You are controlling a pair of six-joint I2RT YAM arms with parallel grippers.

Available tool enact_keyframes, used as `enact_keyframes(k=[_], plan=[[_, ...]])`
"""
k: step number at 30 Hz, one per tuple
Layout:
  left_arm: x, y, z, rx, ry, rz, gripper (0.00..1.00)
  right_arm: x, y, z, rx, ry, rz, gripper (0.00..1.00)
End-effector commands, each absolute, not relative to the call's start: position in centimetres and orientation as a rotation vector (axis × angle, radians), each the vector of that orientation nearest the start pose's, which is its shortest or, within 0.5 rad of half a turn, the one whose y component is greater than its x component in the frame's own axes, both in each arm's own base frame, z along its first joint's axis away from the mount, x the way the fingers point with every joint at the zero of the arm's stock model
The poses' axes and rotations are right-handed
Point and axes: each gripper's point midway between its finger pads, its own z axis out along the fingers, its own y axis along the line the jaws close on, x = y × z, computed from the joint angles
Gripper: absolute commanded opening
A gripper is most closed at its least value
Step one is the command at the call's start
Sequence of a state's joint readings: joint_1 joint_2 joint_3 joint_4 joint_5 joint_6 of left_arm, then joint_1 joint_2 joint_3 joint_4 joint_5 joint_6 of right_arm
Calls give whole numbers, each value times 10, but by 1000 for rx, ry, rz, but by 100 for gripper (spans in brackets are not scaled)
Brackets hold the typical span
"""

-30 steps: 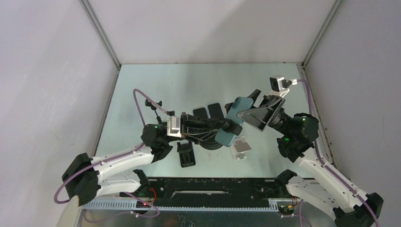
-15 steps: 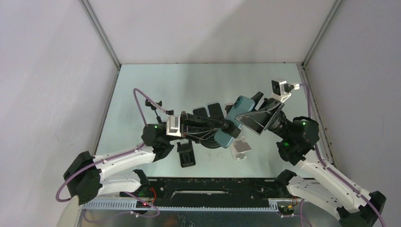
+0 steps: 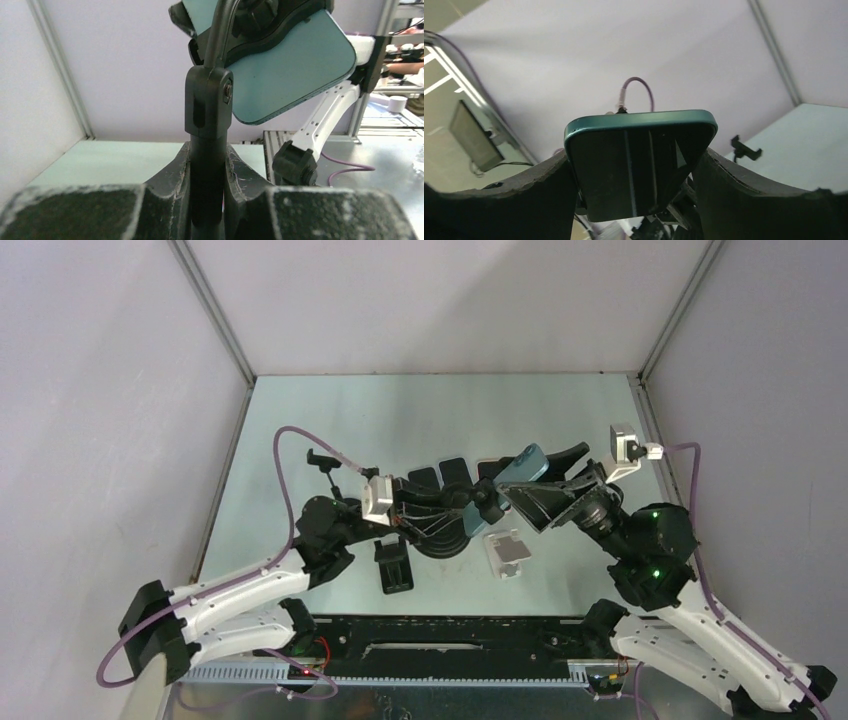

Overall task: Remove the phone from the phone stand
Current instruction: Adjust the phone at the phone stand.

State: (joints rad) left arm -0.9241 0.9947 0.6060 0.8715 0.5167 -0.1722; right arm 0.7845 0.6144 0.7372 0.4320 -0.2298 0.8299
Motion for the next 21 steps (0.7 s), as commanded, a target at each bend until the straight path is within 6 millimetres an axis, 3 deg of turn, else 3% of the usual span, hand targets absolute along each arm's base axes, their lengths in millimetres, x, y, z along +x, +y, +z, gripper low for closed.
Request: enact_keyframes(k=[1, 4, 5, 6, 7, 8, 9, 10, 11, 14, 21], plan=[[155, -320, 363, 840, 956, -1087, 0, 147, 212, 493, -196, 1062, 1316, 0], [159, -324, 351, 880, 1021, -1038, 0, 153, 221, 489, -250, 1121, 1221, 0], [161, -327, 340, 898, 1067, -1029, 0, 149, 220, 499, -281, 1098, 1193, 0], [162, -328, 338, 909, 1074, -1016, 0, 155, 226, 492, -298, 1142, 1159, 0], [163, -330, 331, 931, 1096, -1001, 0, 152, 224, 503, -324, 1122, 1127, 0], [163, -331, 326, 945, 1116, -994, 0, 158, 229, 493, -341, 1178, 1085, 0], [163, -331, 324, 953, 1120, -980, 0, 156, 227, 503, -368, 1159, 1049, 0], [164, -331, 320, 962, 1138, -971, 0, 163, 232, 488, -389, 1229, 996, 0], [165, -331, 319, 963, 1143, -958, 0, 162, 230, 494, -418, 1220, 952, 0], [167, -329, 314, 972, 1174, -931, 0, 173, 230, 480, -481, 1278, 801, 0], [176, -333, 298, 1040, 1267, -818, 0, 181, 235, 475, -567, 1331, 620, 0]])
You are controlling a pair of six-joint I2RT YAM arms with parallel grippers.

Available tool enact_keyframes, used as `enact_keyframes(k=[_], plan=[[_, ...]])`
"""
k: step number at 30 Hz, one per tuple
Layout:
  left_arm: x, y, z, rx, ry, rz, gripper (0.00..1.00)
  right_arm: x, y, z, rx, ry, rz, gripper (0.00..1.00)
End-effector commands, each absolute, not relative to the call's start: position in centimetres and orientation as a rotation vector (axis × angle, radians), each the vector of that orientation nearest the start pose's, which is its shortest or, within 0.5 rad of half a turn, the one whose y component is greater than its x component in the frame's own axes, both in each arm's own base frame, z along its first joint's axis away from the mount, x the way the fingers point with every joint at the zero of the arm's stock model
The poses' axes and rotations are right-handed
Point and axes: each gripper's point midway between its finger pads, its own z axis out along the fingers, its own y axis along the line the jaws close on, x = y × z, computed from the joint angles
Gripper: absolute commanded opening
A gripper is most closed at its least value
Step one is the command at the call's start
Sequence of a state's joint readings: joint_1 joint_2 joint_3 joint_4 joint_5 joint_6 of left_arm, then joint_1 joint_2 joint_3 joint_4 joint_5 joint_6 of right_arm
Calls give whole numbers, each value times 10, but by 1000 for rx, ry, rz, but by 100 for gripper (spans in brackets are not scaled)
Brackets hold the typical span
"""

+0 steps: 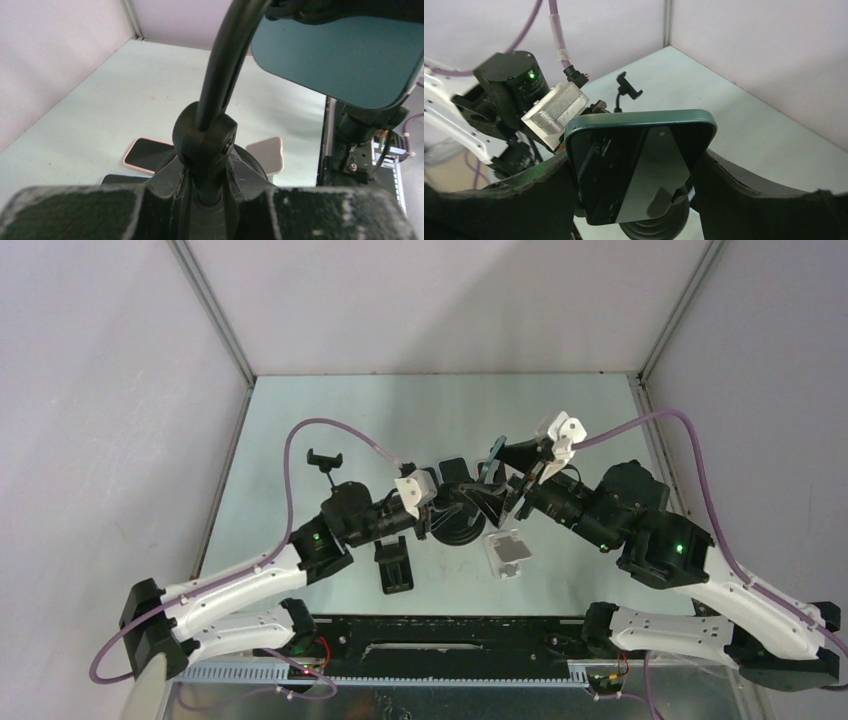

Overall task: Remove the phone from the phone stand
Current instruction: Adjust the phone at the phone stand.

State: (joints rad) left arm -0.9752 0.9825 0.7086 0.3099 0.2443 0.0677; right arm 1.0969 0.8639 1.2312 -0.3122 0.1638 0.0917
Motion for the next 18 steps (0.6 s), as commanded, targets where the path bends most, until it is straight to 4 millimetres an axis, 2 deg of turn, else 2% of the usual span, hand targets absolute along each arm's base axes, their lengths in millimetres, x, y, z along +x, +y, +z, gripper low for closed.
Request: enact_keyframes(k=[1, 6, 13, 18], plan=[[177, -334, 294, 1045, 1286, -809, 0, 183, 232, 478, -568, 1327, 587, 0], [177, -342, 275, 1091, 1346, -791, 0, 187, 241, 470, -657, 1360, 490, 0], [170, -356, 251, 1144, 1400, -804, 0, 183, 249, 479, -746, 1342, 475, 0], [167, -362, 237, 1165, 1424, -815, 0, 178, 256, 473, -830, 1356, 471, 0]])
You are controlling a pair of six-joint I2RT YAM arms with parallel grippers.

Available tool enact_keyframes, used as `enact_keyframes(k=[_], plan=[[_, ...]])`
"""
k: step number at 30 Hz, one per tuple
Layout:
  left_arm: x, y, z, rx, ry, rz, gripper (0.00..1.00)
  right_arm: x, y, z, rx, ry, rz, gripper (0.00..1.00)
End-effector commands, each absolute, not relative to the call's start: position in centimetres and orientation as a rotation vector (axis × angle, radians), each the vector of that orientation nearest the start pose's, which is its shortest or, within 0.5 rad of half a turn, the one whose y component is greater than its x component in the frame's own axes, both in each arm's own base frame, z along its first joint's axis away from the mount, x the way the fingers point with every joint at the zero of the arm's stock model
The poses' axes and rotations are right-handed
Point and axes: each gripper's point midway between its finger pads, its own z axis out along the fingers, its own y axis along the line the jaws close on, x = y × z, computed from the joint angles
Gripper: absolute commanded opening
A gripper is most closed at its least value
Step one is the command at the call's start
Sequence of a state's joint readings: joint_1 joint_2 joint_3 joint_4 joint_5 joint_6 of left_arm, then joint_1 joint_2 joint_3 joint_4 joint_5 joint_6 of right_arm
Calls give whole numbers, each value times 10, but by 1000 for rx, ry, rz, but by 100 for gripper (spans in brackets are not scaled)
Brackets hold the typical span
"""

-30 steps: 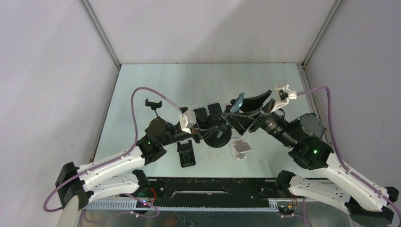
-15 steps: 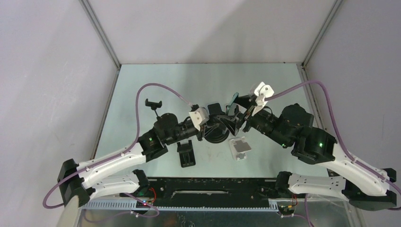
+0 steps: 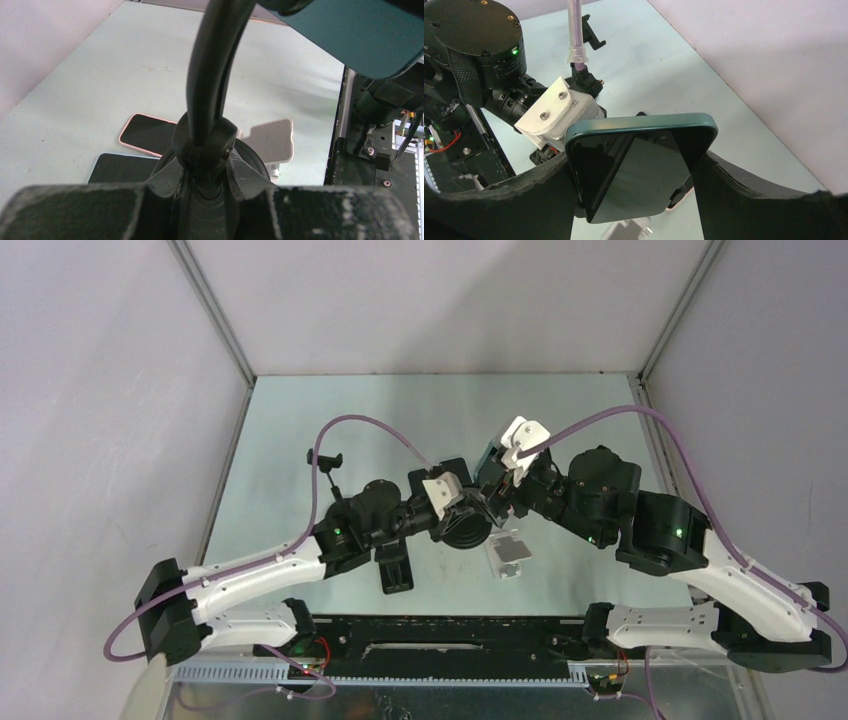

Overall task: Remove the phone from the phone stand
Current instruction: Adjust the phone at the phone stand.

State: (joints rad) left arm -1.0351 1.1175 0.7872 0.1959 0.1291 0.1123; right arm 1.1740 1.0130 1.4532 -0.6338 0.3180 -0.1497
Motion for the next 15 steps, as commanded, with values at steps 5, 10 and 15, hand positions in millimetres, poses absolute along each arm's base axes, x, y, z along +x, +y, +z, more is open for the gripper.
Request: enact_keyframes(k=[5, 10, 15], plan=[[159, -367, 228, 1209, 1415, -828, 0, 170, 263, 464, -893, 1356, 512, 0], [145, -367, 220, 1250, 1359, -888, 0, 161, 261, 455, -918, 1344, 579, 0], [125, -366, 221, 1276, 1270, -988, 0, 153, 249, 458, -887, 1327, 690, 0]])
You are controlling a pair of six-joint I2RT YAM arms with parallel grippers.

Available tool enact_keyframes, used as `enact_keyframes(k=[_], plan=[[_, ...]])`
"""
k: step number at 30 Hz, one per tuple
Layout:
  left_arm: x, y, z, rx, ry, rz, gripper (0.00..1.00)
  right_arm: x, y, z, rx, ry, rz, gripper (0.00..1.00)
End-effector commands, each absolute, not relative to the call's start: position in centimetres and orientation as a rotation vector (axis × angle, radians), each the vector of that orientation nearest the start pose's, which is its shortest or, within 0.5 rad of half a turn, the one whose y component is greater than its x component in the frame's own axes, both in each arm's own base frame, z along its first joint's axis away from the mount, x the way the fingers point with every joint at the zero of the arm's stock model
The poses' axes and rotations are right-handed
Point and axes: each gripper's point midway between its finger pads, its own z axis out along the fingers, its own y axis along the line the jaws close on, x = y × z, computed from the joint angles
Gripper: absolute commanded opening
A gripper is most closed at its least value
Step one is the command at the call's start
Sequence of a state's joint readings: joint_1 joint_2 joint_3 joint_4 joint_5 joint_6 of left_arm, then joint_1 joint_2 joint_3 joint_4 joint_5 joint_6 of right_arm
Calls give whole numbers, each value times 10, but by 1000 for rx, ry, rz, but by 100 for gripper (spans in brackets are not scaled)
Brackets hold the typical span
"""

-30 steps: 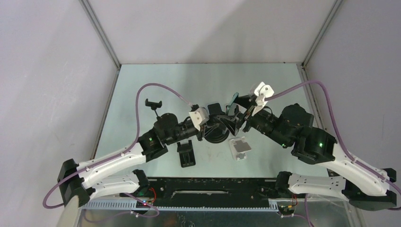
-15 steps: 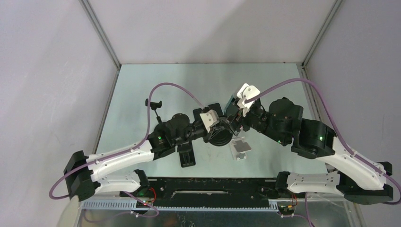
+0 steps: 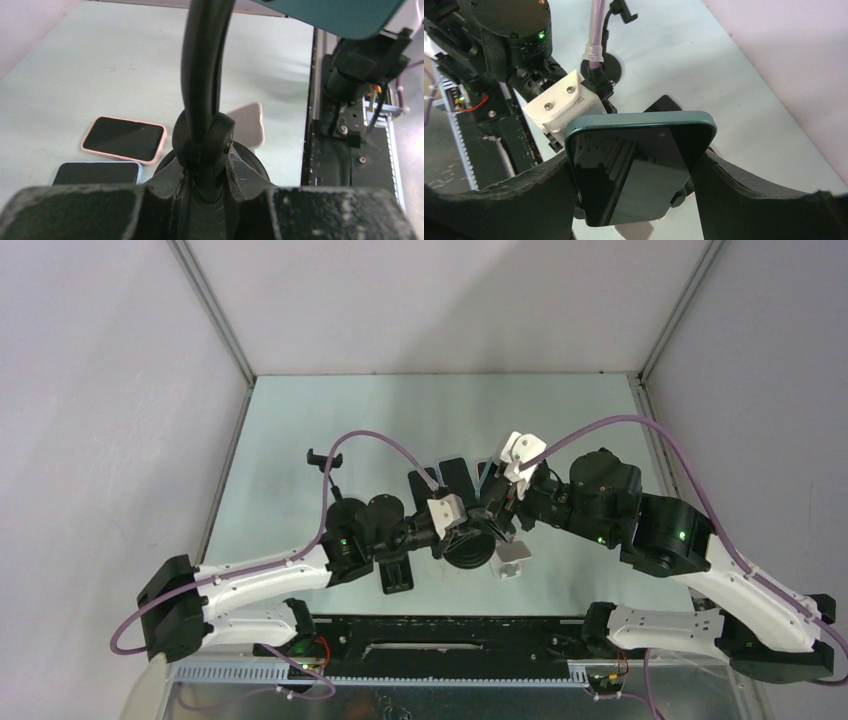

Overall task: Remove the phone from the phone stand
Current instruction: Adjust the phone at the phone stand, then place the phone stand with the phone at the center of the board.

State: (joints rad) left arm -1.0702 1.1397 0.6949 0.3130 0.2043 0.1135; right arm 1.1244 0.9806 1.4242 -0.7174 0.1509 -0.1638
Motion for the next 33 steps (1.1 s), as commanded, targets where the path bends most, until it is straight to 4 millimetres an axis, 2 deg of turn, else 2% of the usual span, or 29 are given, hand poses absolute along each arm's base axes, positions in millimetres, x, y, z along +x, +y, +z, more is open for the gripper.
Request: enact_keyframes(k=[1, 6, 14, 15, 16, 17, 26, 28, 29, 30, 31, 32, 33], plan=[[124, -366, 220, 1286, 1264, -991, 0, 155, 247, 456, -880, 1336, 688, 0], [115, -366, 208, 1366, 1270, -1000, 0, 156, 245, 450, -887, 1355, 702, 0], [102, -368, 190, 1500, 1262, -947, 0, 169, 245, 440, -872, 1393, 705, 0], [101, -367, 183, 1523, 1286, -931, 0, 170, 246, 439, -877, 1394, 701, 0], [99, -369, 185, 1540, 1272, -921, 0, 172, 246, 438, -878, 1398, 697, 0], [99, -368, 178, 1564, 1295, -907, 0, 172, 247, 438, -881, 1398, 695, 0], [96, -373, 167, 1619, 1309, -873, 0, 172, 246, 430, -897, 1426, 699, 0], [100, -373, 169, 1577, 1323, -875, 7, 171, 244, 429, -895, 1431, 700, 0], [101, -372, 170, 1540, 1330, -888, 17, 171, 244, 428, -892, 1436, 705, 0], [105, -375, 177, 1493, 1312, -894, 22, 169, 244, 429, -887, 1433, 713, 0], [105, -371, 175, 1467, 1329, -908, 33, 168, 244, 427, -887, 1436, 719, 0], [109, -372, 185, 1418, 1303, -913, 39, 167, 245, 427, -883, 1434, 731, 0], [110, -368, 180, 1399, 1322, -919, 52, 167, 245, 423, -884, 1440, 734, 0]])
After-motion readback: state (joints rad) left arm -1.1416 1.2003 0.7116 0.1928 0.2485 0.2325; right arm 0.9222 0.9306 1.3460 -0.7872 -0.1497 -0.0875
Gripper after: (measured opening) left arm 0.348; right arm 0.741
